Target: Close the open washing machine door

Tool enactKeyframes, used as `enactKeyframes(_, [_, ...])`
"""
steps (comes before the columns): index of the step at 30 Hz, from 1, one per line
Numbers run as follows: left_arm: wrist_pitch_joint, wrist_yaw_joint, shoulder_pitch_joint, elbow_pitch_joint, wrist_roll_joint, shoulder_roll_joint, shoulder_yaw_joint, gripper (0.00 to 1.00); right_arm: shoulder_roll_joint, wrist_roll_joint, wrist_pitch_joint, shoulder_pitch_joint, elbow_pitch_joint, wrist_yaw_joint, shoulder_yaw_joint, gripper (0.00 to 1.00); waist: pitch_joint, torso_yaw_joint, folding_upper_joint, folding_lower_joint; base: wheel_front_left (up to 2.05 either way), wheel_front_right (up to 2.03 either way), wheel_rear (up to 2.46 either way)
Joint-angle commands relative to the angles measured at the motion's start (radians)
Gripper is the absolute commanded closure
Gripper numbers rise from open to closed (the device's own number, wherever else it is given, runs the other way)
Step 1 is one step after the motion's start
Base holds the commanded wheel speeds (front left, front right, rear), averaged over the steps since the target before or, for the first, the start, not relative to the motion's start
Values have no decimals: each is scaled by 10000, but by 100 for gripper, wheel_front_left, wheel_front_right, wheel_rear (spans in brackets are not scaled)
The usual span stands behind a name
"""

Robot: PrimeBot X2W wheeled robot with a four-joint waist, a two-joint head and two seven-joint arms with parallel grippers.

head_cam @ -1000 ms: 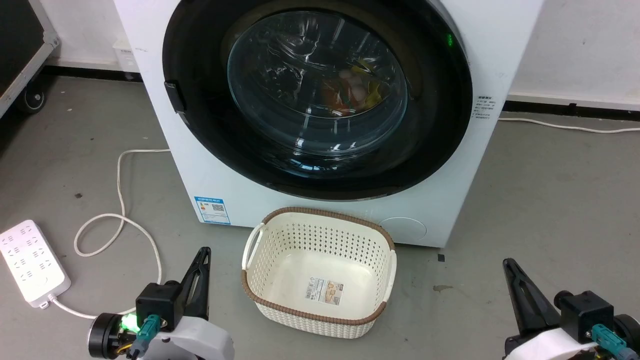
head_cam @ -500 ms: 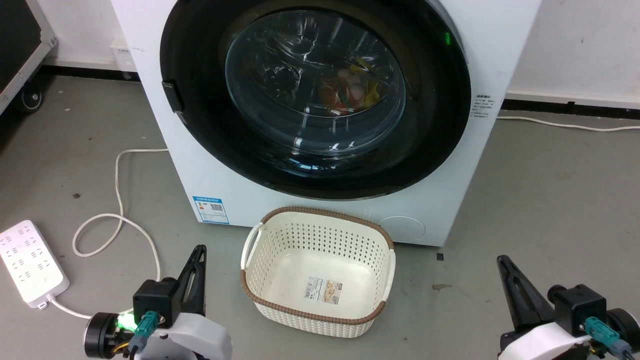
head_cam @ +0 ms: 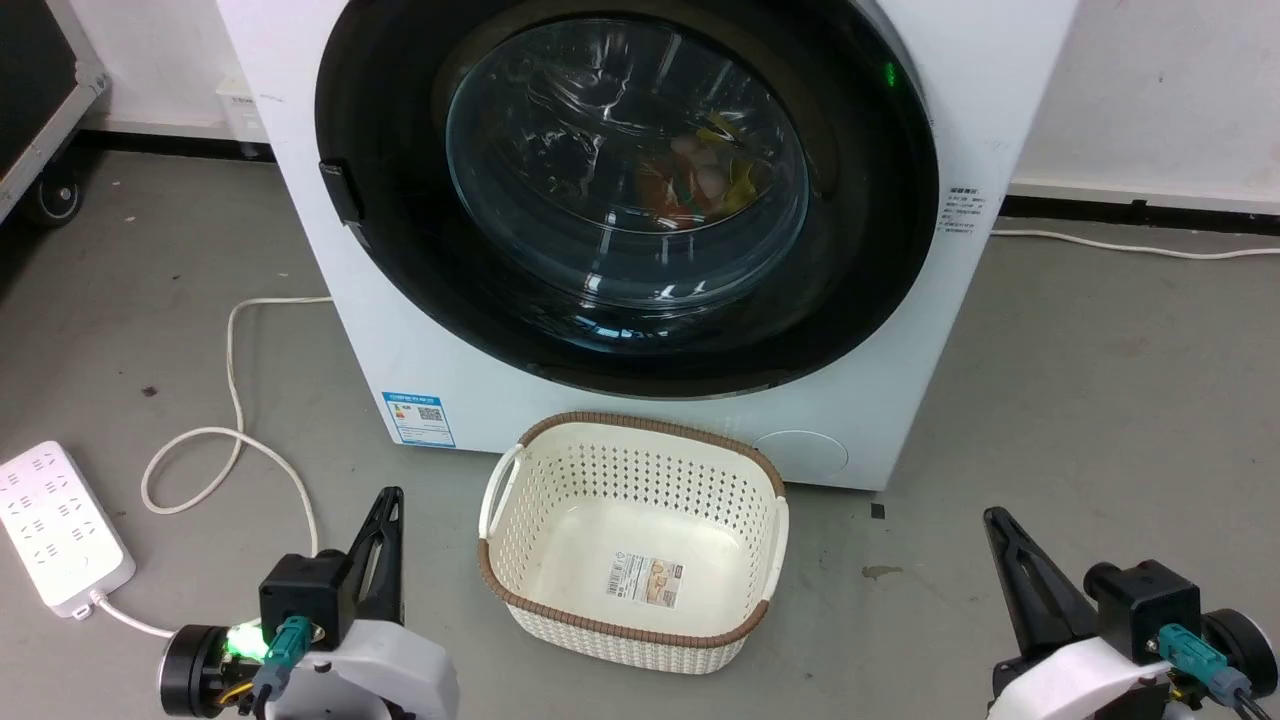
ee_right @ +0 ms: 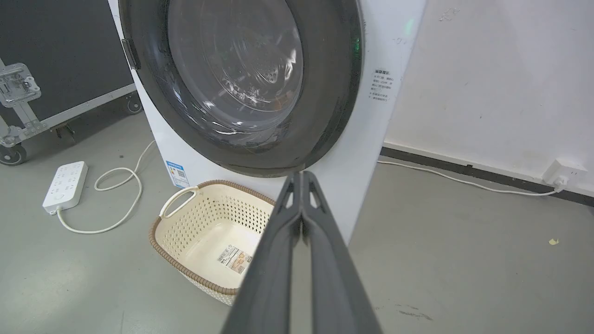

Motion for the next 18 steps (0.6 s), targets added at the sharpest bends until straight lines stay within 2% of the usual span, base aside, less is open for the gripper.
enactKeyframes(1, [49, 75, 149, -81, 119, -69, 44, 100, 30, -66, 56, -145, -83, -6, 44, 100, 3, -5, -1, 0, 0, 0, 0])
enactKeyframes(18, [363, 195, 172, -296, 262, -178, 193, 100, 34, -78, 367, -266, -135, -7, 198, 100, 30, -50, -1, 0, 0, 0, 0])
